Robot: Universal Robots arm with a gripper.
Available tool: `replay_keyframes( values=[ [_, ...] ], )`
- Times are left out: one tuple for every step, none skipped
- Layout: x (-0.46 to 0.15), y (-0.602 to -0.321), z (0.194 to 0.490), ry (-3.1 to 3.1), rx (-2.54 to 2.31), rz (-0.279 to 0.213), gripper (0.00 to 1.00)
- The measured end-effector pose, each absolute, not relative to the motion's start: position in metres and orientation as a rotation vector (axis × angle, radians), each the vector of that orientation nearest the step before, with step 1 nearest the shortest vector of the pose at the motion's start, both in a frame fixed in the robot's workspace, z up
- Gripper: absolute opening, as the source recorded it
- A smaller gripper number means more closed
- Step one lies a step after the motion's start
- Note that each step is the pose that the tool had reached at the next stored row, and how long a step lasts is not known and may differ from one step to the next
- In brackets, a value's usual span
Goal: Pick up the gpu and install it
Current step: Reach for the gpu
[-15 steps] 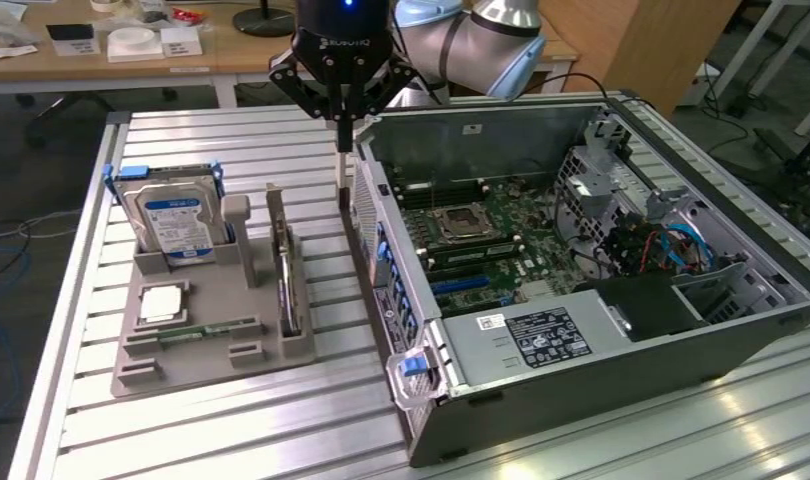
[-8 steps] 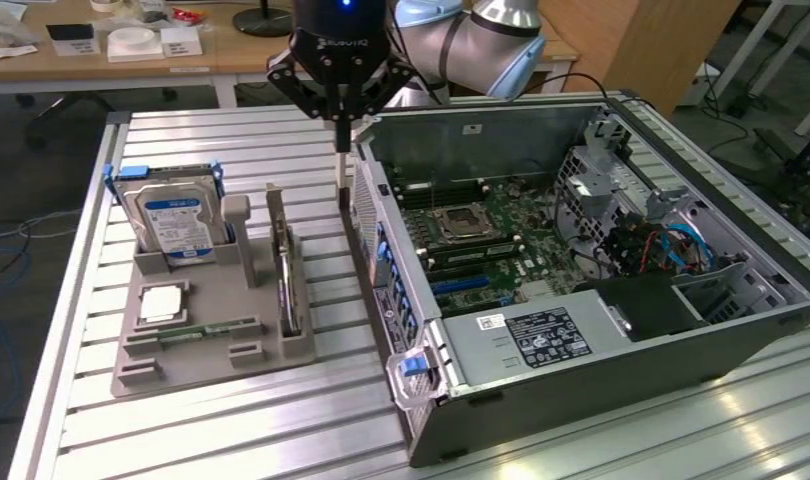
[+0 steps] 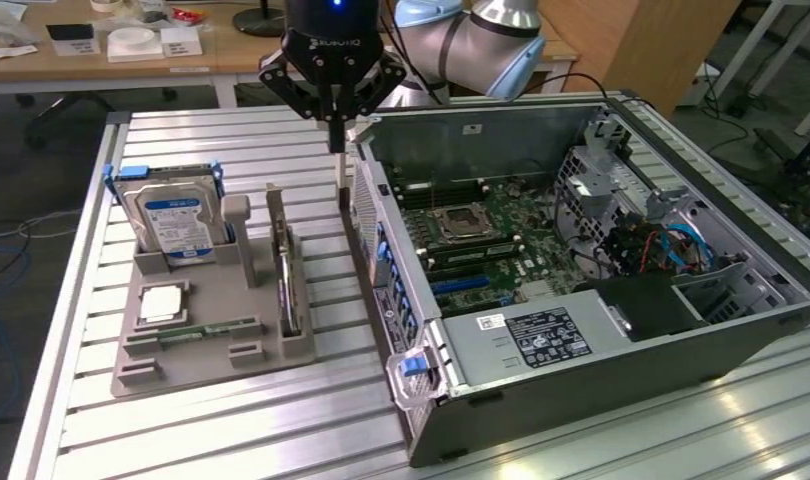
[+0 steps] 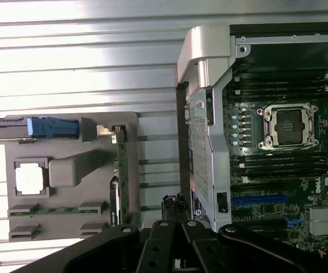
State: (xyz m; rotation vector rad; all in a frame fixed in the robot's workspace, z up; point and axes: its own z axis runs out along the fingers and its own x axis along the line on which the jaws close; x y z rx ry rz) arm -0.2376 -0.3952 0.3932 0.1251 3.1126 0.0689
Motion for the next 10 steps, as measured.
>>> replay_keyframes(
  values=[
    [-0.2377,-0.3953,0.3932,3.113,0.125,0.069,0.11],
    [-0.2377,-0.3952,0.3932,3.113,0.125,0.069,0.11],
    [-0.2377,-0.3952,0.3932,3.113,0.125,0.069,0.11],
    [-0.2379,-0.3952,0.3932,3.113,0.125,0.069,0.11],
    [-0.2382,-0.3952,0.3932,3.113,0.125,0.069,0.11],
    [-0.2384,-0.3952,0.3932,3.113,0.126,0.069,0.11],
    [-0.2388,-0.3952,0.3932,3.113,0.126,0.069,0.11],
    [-0.2390,-0.3952,0.3932,3.113,0.125,0.069,0.11],
    [-0.2393,-0.3952,0.3932,3.113,0.125,0.069,0.11],
    [-0.2397,-0.3952,0.3932,3.113,0.125,0.069,0.11]
  ],
)
